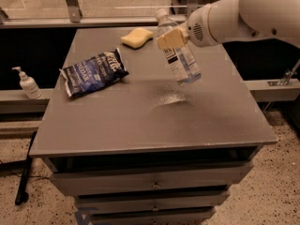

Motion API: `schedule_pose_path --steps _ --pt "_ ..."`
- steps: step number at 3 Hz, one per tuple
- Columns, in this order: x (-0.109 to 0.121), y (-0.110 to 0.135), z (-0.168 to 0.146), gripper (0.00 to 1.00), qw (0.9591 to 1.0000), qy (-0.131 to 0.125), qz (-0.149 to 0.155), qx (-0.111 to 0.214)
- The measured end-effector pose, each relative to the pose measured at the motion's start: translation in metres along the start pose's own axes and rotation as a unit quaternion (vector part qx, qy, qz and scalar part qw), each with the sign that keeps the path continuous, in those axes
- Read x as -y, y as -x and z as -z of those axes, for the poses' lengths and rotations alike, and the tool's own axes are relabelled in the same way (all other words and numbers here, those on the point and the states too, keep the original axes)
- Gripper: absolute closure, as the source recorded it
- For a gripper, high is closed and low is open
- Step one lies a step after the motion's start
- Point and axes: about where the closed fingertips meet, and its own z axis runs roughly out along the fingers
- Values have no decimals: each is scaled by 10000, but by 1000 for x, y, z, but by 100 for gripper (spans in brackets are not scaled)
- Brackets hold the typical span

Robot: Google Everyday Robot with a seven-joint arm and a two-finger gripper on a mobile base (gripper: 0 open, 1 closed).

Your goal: Place blue plastic bottle upright

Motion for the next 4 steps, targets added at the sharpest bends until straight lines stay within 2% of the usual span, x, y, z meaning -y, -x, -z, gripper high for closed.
schedule_pose_path --steps 1,2,3,4 --pt "8 16 3 100 9955 222 -149 905" --pt "19 15 7 100 9860 489 -196 1581" --pt "9 16 5 100 9749 814 286 2052" --pt "-3 11 4 100 9638 957 985 2285"
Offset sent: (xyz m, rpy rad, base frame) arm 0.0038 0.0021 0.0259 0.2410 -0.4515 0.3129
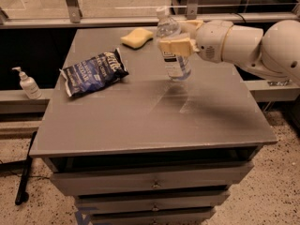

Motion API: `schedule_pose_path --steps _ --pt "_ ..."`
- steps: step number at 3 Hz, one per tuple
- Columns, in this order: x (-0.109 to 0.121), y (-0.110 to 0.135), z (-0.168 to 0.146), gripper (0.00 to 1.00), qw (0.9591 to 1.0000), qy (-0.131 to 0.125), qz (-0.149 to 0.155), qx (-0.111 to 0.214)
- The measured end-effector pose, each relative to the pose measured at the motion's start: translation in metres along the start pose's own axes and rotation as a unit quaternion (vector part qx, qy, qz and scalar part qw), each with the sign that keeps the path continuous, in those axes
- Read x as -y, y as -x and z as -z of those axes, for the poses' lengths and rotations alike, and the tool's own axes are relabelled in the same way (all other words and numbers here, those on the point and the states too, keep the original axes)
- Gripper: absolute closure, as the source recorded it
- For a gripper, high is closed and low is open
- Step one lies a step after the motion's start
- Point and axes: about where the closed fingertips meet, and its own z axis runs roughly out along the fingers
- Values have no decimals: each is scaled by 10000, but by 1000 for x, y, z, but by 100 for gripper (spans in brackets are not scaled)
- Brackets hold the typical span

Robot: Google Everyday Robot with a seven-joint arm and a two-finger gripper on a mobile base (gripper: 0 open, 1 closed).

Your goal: Place blue plastic bottle upright

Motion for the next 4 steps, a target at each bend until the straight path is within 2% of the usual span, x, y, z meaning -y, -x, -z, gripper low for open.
schedule_pose_path --steps 1,2,4 --pt "-8 -7 2 100 9990 128 413 151" --pt "-9 -22 8 100 9984 100 292 470" --pt "4 -39 21 100 9955 -67 -332 883"
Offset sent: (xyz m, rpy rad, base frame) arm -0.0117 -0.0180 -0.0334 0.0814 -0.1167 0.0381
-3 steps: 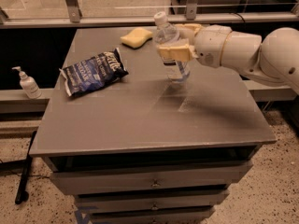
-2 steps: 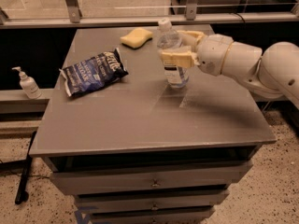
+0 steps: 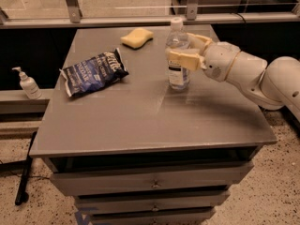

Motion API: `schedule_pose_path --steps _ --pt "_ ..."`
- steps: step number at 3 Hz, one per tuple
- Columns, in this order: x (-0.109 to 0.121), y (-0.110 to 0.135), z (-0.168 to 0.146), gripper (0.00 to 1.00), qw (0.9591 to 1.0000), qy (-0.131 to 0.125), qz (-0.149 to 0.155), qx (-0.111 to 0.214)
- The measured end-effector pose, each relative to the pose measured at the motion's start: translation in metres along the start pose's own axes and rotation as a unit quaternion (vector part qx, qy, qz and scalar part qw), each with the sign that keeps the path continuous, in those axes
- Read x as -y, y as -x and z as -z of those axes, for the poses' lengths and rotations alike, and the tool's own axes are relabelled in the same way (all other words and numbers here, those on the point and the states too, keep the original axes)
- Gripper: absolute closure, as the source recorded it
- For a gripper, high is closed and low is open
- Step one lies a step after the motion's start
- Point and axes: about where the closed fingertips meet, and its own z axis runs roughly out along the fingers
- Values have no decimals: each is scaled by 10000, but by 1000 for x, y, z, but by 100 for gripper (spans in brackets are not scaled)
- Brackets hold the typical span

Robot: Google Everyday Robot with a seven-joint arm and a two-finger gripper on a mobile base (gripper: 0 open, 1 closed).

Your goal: Place blue plastic bottle upright

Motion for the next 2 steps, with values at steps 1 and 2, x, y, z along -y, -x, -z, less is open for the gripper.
schedule_pose_path --steps 1,2 --pt "5 -3 4 100 9998 -67 -180 46" --pt "5 -2 4 100 9998 -67 -181 46"
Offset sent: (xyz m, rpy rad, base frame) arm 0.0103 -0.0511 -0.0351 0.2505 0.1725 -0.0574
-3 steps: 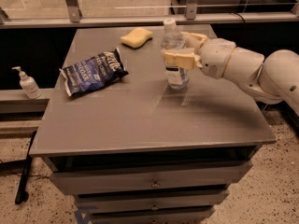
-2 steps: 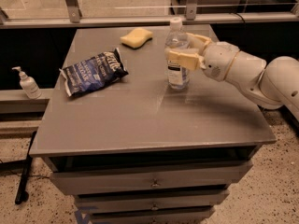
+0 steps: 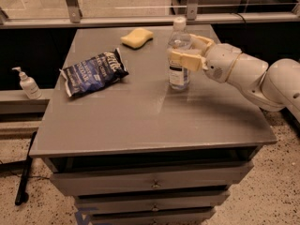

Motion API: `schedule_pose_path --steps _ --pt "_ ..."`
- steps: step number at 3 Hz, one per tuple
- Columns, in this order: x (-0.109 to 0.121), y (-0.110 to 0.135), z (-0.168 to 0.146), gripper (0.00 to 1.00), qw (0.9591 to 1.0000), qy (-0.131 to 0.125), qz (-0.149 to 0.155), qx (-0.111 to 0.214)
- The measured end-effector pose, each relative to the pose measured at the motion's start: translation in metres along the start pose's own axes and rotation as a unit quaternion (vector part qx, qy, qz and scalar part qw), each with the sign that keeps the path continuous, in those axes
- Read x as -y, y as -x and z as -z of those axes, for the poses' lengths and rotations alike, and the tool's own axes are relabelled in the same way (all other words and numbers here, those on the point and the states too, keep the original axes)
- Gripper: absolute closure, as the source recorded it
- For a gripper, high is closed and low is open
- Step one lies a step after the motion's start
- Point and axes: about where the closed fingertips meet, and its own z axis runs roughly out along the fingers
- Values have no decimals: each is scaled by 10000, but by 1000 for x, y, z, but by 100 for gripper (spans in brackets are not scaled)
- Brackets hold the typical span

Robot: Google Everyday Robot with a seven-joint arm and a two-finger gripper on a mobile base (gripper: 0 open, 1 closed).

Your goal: Place blue plastic bottle upright

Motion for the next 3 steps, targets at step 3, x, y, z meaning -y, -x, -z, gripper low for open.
schedule_pose_path --steps 3 --pt "0 0 0 100 10000 -2 -4 1"
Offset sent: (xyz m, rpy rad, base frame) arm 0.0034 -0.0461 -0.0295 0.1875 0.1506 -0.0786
